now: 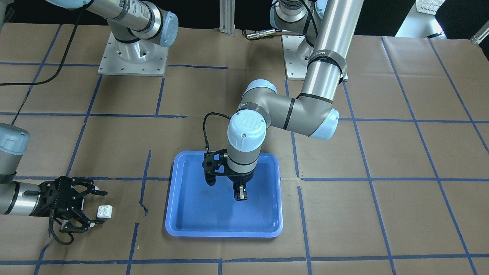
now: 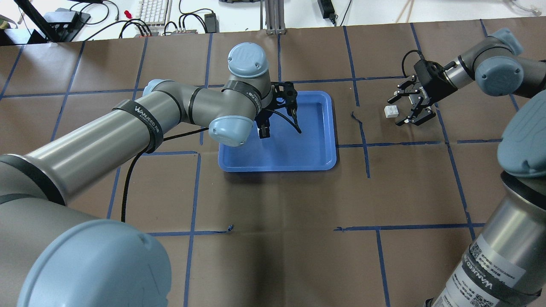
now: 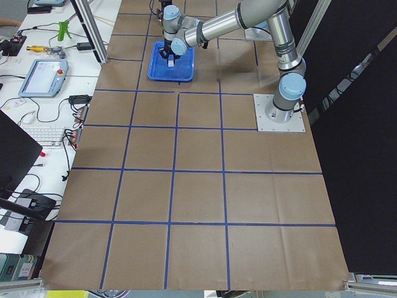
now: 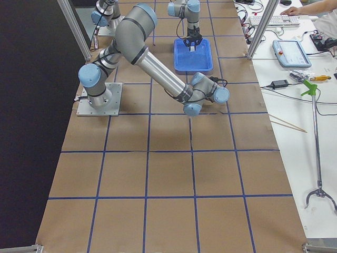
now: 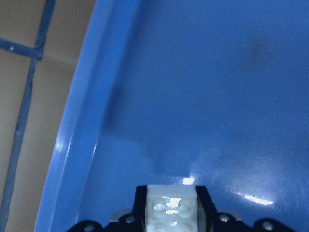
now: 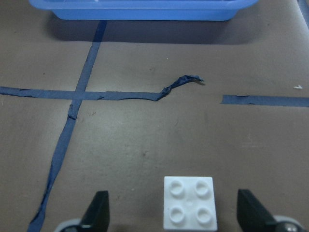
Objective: Assemble white blocks and place on blue tray
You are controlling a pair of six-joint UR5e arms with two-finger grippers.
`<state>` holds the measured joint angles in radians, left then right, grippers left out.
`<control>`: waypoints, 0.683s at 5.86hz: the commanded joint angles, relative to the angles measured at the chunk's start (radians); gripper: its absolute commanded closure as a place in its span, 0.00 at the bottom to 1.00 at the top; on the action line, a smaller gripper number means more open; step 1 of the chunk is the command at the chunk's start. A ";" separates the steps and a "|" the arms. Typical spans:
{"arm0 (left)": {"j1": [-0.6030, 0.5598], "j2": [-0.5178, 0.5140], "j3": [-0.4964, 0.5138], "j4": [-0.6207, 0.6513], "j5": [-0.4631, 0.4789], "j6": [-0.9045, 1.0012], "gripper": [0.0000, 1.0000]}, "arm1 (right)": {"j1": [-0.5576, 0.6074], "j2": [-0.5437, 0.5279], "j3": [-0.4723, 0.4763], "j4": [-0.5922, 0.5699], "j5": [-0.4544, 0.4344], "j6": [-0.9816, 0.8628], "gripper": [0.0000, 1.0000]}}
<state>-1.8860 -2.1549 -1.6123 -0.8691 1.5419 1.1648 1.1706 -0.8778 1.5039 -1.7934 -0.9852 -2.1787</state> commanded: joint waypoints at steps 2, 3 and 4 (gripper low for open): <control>-0.016 -0.031 0.000 0.001 -0.036 0.050 0.64 | 0.000 -0.003 -0.002 -0.041 0.000 0.000 0.72; -0.016 -0.036 -0.004 0.025 -0.037 0.050 0.01 | 0.000 -0.007 -0.011 -0.040 -0.001 0.000 0.74; -0.016 -0.040 -0.003 0.036 -0.036 0.052 0.01 | 0.000 -0.018 -0.036 -0.035 -0.001 0.022 0.75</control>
<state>-1.9018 -2.1896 -1.6153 -0.8462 1.5056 1.2148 1.1704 -0.8872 1.4874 -1.8320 -0.9860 -2.1719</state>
